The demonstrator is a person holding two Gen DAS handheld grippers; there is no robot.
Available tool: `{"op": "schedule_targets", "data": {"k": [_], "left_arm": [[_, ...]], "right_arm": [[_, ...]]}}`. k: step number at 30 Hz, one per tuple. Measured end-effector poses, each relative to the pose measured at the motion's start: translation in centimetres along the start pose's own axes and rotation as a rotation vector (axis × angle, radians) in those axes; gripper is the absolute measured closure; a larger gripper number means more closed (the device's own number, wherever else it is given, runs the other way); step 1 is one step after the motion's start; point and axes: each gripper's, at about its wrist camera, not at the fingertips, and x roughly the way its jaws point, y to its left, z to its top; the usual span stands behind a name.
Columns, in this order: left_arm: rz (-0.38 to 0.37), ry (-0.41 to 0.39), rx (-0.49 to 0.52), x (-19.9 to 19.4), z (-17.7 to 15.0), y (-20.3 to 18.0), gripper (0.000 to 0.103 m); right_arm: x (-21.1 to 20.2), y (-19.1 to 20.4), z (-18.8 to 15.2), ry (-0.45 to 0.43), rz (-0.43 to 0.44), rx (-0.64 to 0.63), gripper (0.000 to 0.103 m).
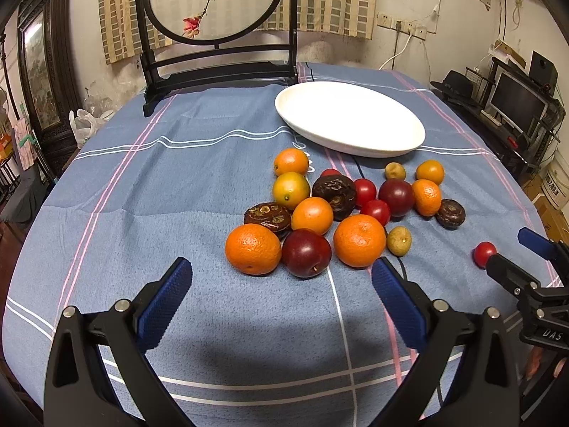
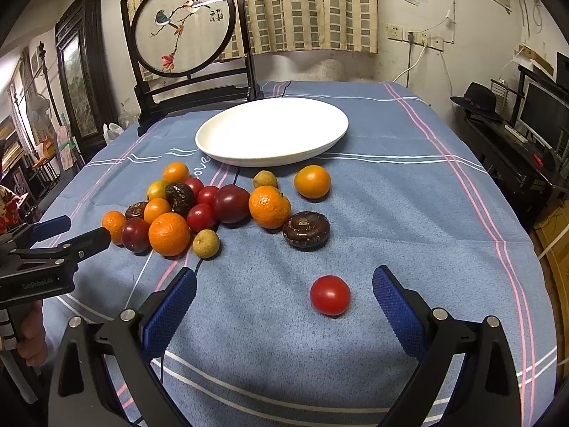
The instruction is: Organize fruits
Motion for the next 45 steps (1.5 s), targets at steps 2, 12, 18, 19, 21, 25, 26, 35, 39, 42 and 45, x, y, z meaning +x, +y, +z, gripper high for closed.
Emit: {"op": "schedule_targets", "data": {"k": [2,12,18,19,21,25,26,35,39,42,45], "left_arm": [[0.0,-0.001,-0.002,0.0,0.0,0.1,0.004],[0.004,0.006,-0.005,0.0,0.0,0.3,0.004],[0.003,0.004,-0.004,-0.1,0.0,0.3,0.004],[0.003,0.004,-0.003,-0.1,0.0,0.3,0.004],[0.002,0.005,-0.004,-0.1,0.0,0.3,0.004],[0.004,0.008,-0.005,-0.1,-0.1,0.3,0.004],[0.004,0.009,-0.004,-0.1,-0.1,0.3,0.004],[0.009,0.032,-0.009,1.0,-0.9,3.4,0.004],[0.006,0.051,-0.004,1.6,-1.2,3.9,0.004],[-0.004,0.056,0.001,1.9,-1.4,4.0,0.004],[-0.005,0.06,-0.001,2.0,-1.4,4.4,0.004]], "right_arm": [[-0.1,0.0,0.0,0.0,-0.001,-0.002,0.004],[-0.1,-0.2,-0.2,0.007,0.005,0.004,0.004],[-0.1,-0.2,-0.2,0.009,0.008,0.001,0.004],[-0.1,-0.2,-0.2,0.01,0.007,0.002,0.004],[-0.1,-0.2,-0.3,0.01,0.008,0.0,0.004],[-0.1,-0.2,-0.3,0.011,0.007,-0.01,0.004],[-0.1,-0.2,-0.4,0.012,0.004,-0.013,0.004],[0.6,-1.1,-1.1,0.096,-0.001,-0.101,0.005],[2.3,-2.5,-0.4,0.157,0.014,-0.068,0.027],[3.9,-2.3,0.0,0.196,0.013,-0.084,0.055],[5.1,-2.1,-0.1,0.228,-0.004,-0.101,0.073]]}}
